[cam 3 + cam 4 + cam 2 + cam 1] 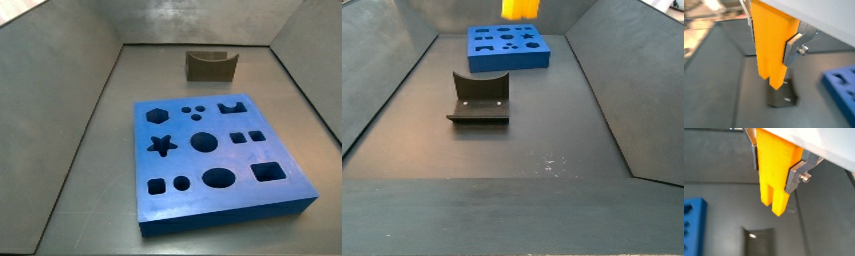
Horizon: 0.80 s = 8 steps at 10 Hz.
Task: Pick up the double-square object. Move up. Move to above the board. Insert the double-square object.
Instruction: Move to above the board.
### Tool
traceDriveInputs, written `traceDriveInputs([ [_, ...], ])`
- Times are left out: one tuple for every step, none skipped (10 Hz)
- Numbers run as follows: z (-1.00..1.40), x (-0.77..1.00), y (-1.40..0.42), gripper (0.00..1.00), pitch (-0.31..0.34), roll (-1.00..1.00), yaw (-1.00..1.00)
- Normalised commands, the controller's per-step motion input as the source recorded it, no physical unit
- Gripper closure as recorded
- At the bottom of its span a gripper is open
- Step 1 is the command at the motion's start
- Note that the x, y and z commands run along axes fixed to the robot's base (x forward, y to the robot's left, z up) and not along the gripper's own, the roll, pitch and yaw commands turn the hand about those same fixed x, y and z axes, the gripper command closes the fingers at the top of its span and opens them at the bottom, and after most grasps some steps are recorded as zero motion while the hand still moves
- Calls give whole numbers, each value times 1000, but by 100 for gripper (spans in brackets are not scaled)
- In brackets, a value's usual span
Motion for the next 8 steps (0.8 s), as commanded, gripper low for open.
traceDriveInputs([
  [13,-94,-1000,100,230,-58,-1000],
  [17,-97,-1000,100,233,-61,-1000],
  [18,-95,-1000,100,243,-47,-1000],
  [21,-95,-1000,100,252,-49,-1000],
  [26,-93,-1000,100,268,-47,-1000],
  [30,-90,-1000,100,289,-44,-1000],
  [36,-81,-1000,100,332,-41,-1000],
  [39,-68,-1000,100,375,-40,-964],
])
